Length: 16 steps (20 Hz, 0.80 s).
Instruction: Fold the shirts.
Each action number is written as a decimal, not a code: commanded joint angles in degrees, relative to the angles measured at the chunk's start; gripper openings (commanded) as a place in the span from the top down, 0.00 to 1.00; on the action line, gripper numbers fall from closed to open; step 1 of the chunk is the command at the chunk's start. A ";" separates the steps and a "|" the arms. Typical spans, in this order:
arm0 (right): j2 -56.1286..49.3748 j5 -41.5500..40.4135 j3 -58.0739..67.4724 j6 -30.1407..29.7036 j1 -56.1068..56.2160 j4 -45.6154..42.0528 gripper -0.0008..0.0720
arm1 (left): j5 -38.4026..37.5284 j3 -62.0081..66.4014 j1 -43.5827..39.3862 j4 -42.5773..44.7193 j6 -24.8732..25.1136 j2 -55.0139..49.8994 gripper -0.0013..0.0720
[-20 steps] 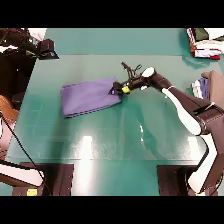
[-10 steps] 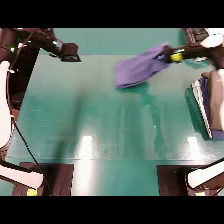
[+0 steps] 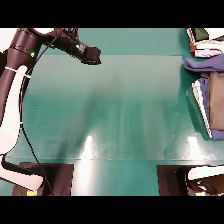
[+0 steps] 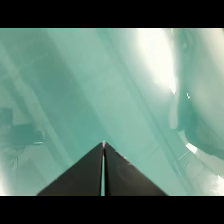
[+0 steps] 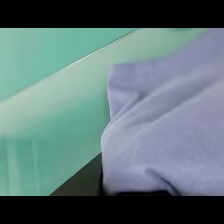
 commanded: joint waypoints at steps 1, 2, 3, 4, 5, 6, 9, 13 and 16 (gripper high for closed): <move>0.15 -0.74 0.96 0.00 -3.91 -0.15 0.97 | 1.16 -0.02 -1.11 0.00 -0.04 0.04 0.94; 0.17 -0.70 2.49 -0.02 -3.91 -0.13 0.97 | 1.18 -0.02 -1.09 0.02 -0.04 0.04 0.94; 0.17 -0.33 5.14 -0.13 -3.91 -0.13 0.97 | 1.16 -0.02 -1.09 0.02 -0.04 0.04 0.94; 0.20 0.15 8.00 -0.44 -3.82 -0.11 0.97 | 1.14 -0.02 -1.11 0.02 -0.04 0.04 0.94; 0.22 0.92 11.19 -0.44 -3.74 -0.09 0.97 | 1.14 -0.02 -1.09 0.02 -0.04 0.04 0.94; 0.96 1.03 13.49 -0.44 -3.76 0.20 0.97 | 1.16 -0.02 -1.09 0.02 -0.04 0.04 0.94; 7.23 -3.19 8.96 -0.92 -4.57 1.25 0.97 | 1.14 -0.02 -1.11 0.02 -0.02 0.04 0.94; 14.80 0.39 1.75 -3.85 -7.10 0.70 0.97 | 0.94 -0.02 -1.11 0.00 -0.02 0.04 0.94; 19.04 4.26 -5.40 -3.91 -10.29 0.57 0.97 | 0.83 -0.02 -1.11 0.00 -0.02 0.04 0.94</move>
